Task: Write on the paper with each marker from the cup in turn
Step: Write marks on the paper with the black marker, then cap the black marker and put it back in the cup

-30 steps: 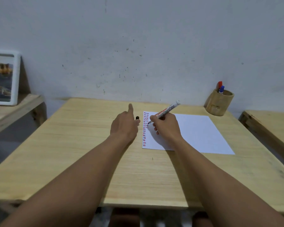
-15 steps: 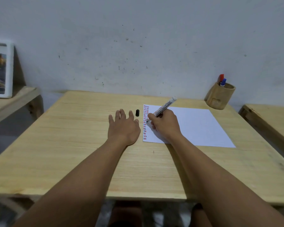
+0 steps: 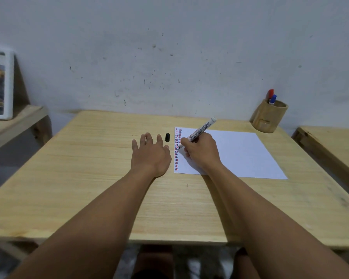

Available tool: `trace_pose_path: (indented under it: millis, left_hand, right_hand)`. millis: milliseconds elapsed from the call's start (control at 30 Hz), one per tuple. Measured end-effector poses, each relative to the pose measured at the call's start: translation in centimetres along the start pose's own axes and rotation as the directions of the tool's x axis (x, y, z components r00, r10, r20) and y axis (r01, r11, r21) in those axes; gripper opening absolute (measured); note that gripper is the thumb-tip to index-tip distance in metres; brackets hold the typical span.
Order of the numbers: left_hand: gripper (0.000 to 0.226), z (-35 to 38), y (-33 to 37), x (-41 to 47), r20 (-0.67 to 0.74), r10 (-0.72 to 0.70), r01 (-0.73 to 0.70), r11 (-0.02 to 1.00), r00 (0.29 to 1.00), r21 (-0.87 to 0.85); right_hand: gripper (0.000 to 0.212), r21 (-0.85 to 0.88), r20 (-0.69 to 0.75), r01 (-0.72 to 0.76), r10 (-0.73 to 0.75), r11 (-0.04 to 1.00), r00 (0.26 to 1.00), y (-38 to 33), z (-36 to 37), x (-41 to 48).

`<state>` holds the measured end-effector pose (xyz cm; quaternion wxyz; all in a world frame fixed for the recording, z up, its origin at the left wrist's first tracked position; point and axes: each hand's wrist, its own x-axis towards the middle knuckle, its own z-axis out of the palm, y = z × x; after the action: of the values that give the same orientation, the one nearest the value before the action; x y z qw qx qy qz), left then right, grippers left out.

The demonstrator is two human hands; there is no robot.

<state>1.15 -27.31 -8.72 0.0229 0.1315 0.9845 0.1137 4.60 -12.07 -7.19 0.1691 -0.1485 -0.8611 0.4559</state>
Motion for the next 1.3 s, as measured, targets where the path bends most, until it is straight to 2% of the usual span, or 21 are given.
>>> trace_pose_path:
  millis: [67, 133, 200, 333, 433, 467, 533, 667, 867, 1033, 1300]
  left_hand:
    - [0.058, -0.3, 0.2, 0.0, -0.048, -0.020, 0.016, 0.997, 0.999, -0.073]
    - [0.054, -1.0, 0.5, 0.1, -0.156, -0.054, 0.024, 0.981, 0.986, -0.191]
    - [0.054, -1.7, 0.9, 0.5, -0.229, -0.062, -0.010, 0.954, 0.972, -0.299]
    - [0.054, -2.9, 1.5, 1.8, -0.239, 0.043, -0.116, 0.947, 0.970, -0.299]
    - [0.033, -3.2, 1.4, 2.8, -0.216, 0.058, -0.119, 0.953, 0.975, -0.278]
    - [0.023, -3.2, 1.4, 2.9, -0.219, 0.047, -0.112, 0.950, 0.975, -0.291]
    - [0.018, -3.6, 1.4, 2.9, -0.237, 0.005, -0.095, 0.923, 0.971, -0.372]
    - [0.014, -5.7, 2.7, 2.0, -0.270, -0.157, -0.094, 0.682, 0.950, -0.726]
    - [0.013, -8.1, 4.4, 1.3, -0.158, -0.146, -0.087, 0.404, 0.977, -0.911]
    - [0.012, -9.5, 6.3, 0.2, -0.115, -0.087, -0.084, 0.298, 0.990, -0.951]
    - [0.007, -10.3, 8.7, -0.9, -0.087, -0.011, -0.082, 0.232, 0.996, -0.969]
  right_hand:
    - [0.028, 0.053, -0.026, -0.017, 0.019, 0.998, 0.999, 0.0, -0.1, 0.1]
    - [0.026, 0.126, -0.039, -0.043, 0.048, 0.991, 0.998, -0.1, -0.3, 0.3]
    - [0.024, 0.194, -0.041, -0.068, 0.077, 0.979, 0.996, -0.2, -0.6, 0.6]
    - [0.018, 0.270, -0.041, -0.057, 0.071, 0.961, 0.997, -0.7, -1.3, 1.0]
    - [0.016, 0.339, -0.032, -0.059, 0.074, 0.939, 0.997, -1.2, -2.1, 1.0]
    - [0.016, 0.372, -0.022, -0.068, 0.082, 0.926, 0.996, -1.4, -2.4, 1.0]
    - [0.018, 0.436, -0.009, -0.089, 0.104, 0.896, 0.995, -1.9, -3.0, 0.9]
    - [0.017, 0.521, -0.020, -0.079, 0.104, 0.850, 0.994, -2.9, -4.2, 0.6]
    - [0.011, 0.675, -0.033, -0.082, 0.141, 0.733, 0.990, -4.5, -6.3, 0.0]
    - [0.011, 0.739, -0.021, -0.084, 0.148, 0.668, 0.989, -5.3, -7.9, -0.4]
    - [0.011, 0.808, 0.049, -0.126, 0.149, 0.575, 0.988, -5.5, -9.6, -1.0]
